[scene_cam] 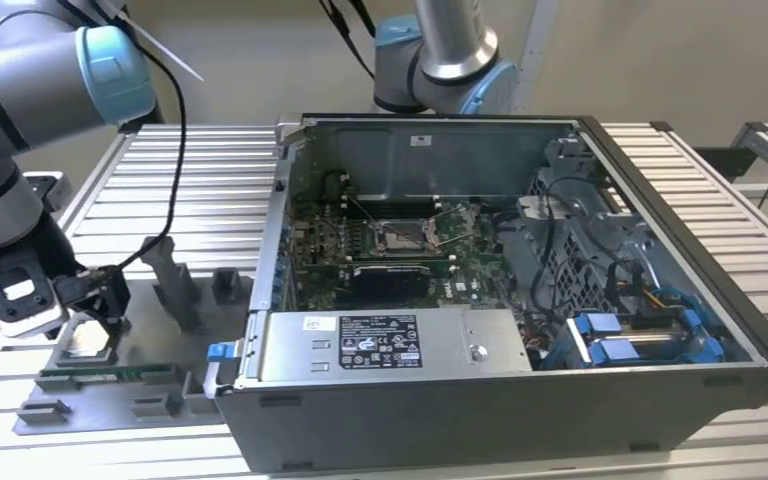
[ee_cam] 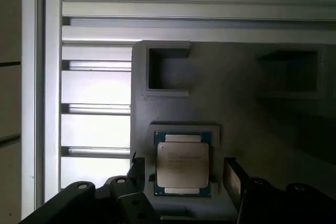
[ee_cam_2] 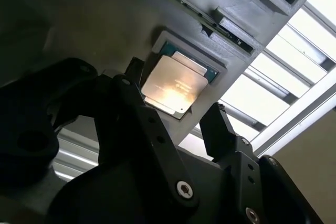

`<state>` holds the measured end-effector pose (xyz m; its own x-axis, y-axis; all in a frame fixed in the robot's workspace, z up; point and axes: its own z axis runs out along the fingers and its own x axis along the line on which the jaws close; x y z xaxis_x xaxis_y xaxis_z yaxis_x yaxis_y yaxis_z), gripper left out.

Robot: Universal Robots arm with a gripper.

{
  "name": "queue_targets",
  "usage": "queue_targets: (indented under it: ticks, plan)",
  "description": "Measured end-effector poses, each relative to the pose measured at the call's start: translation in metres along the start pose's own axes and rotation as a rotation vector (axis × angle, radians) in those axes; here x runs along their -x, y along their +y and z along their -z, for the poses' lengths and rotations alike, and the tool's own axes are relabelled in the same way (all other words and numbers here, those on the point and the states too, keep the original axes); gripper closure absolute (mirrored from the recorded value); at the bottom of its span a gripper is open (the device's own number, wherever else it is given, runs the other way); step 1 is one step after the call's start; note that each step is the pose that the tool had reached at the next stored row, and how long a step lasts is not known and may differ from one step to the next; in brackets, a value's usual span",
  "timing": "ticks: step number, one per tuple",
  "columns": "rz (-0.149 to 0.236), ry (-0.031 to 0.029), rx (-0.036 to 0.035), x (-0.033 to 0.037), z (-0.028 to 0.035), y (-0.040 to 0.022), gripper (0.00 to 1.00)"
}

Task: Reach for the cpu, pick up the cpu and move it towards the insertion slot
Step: 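Pick up the cpu and move it towards the insertion slot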

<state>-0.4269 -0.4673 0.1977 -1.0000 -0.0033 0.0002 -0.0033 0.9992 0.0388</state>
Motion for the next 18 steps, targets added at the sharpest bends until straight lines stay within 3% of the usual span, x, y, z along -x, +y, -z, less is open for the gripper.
queue_targets:
  ticks: [18]
  plan:
    - [0.005, 0.0003, -0.0001, -0.0006, -0.0127, -0.0005, 0.0]
